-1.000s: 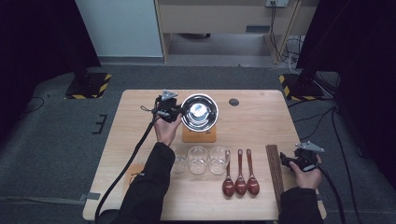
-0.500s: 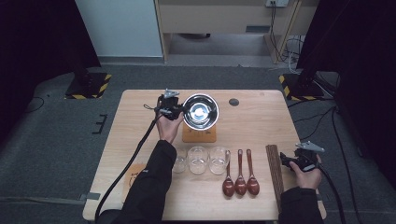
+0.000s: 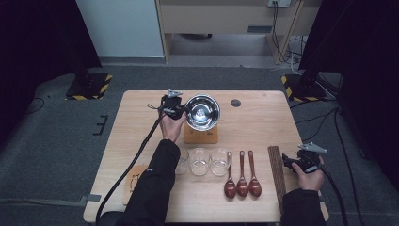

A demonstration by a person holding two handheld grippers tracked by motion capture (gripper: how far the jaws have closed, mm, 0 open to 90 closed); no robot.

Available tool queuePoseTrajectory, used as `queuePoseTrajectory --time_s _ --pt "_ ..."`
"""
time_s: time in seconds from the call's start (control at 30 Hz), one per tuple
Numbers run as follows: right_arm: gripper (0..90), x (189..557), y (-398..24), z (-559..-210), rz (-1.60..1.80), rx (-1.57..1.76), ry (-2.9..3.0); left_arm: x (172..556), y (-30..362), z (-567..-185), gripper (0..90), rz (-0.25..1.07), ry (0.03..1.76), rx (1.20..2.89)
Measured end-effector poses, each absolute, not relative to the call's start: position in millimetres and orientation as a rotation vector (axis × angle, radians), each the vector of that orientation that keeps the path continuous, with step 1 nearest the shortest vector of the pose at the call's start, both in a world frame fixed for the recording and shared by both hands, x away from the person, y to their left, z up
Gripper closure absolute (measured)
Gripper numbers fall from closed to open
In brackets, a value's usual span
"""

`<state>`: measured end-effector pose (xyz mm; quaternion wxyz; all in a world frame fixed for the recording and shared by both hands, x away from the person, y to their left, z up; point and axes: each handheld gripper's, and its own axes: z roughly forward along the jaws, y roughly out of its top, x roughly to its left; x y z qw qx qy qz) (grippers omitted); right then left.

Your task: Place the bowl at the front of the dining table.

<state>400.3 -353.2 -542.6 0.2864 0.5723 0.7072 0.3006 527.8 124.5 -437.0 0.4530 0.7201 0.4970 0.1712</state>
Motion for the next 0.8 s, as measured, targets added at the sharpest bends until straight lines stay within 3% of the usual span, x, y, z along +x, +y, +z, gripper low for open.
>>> queuePoseTrajectory --time_s 0.8 --pt "16.3 400.8 -354.0 -542.7 0.808 1.536 1.892 541.9 116.1 -482.0 84.1 0.37 1.308 1.865"
